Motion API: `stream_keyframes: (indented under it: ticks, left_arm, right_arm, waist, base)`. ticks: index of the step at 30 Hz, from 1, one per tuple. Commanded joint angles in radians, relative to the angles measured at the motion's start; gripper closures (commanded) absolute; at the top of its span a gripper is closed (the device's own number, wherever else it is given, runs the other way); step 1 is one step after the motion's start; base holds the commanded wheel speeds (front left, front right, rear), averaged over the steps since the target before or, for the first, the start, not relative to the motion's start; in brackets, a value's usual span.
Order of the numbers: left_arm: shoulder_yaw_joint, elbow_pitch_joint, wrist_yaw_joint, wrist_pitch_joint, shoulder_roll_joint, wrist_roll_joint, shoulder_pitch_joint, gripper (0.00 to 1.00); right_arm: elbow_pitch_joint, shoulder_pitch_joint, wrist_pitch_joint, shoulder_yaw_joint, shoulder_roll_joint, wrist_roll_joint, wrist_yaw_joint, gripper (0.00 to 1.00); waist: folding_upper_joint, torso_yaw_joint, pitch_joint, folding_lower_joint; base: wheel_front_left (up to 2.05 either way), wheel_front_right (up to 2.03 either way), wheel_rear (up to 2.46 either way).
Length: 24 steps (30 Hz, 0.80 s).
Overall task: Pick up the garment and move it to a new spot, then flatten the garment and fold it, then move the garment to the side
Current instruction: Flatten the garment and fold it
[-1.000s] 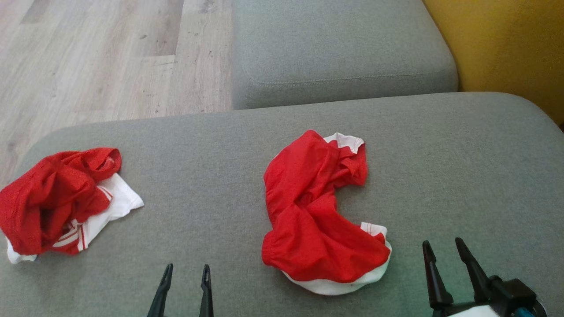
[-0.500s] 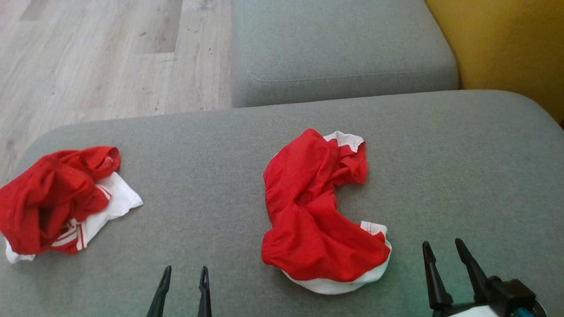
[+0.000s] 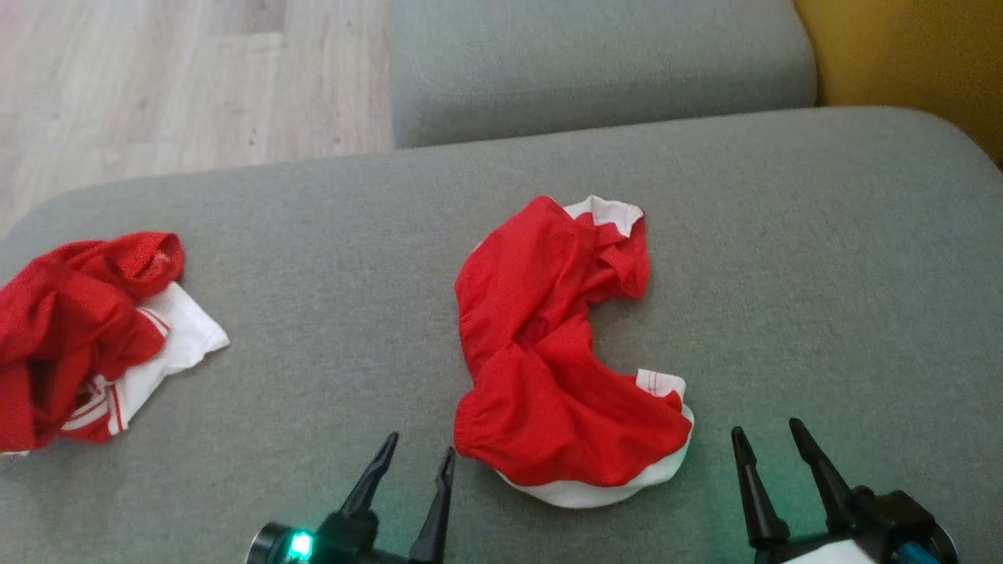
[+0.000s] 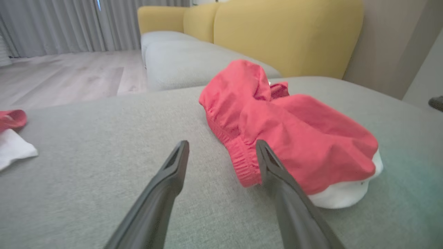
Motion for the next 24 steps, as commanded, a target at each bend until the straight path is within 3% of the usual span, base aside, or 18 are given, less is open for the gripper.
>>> stream_keyframes:
  ticks: [1, 10, 17, 24]
  left_arm:
    - [0.016, 0.012, -0.006, -0.010, -0.005, 0.015, -0.056, 0.00]
    - [-0.046, 0.212, -0.059, -0.010, 0.045, 0.097, -0.214, 0.00]
    - [-0.074, 0.242, -0.085, -0.010, 0.048, 0.089, -0.254, 0.00]
    - [-0.154, 0.172, -0.105, -0.010, 0.037, 0.094, -0.297, 0.00]
  right_arm:
    - [-0.033, -0.060, -0.004, 0.029, -0.028, 0.007, 0.007, 0.00]
    - [-0.032, -0.109, -0.004, 0.056, -0.056, 0.020, 0.007, 0.00]
    - [-0.028, -0.118, -0.004, 0.060, -0.064, 0.024, 0.007, 0.00]
    - [-0.023, -0.122, -0.004, 0.067, -0.064, 0.027, 0.007, 0.00]
  waist:
    - [0.0000, -0.014, 0.025, -0.0001]
    - [0.0000, -0.059, 0.095, -0.0001]
    - [0.0000, -0.079, 0.098, -0.0001]
    - [0.0000, -0.100, 0.097, -0.0001]
  base:
    - [0.00, 0.00, 0.00]
    - [0.00, 0.00, 0.00]
    - [0.00, 0.00, 0.00]
    - [0.00, 0.00, 0.00]
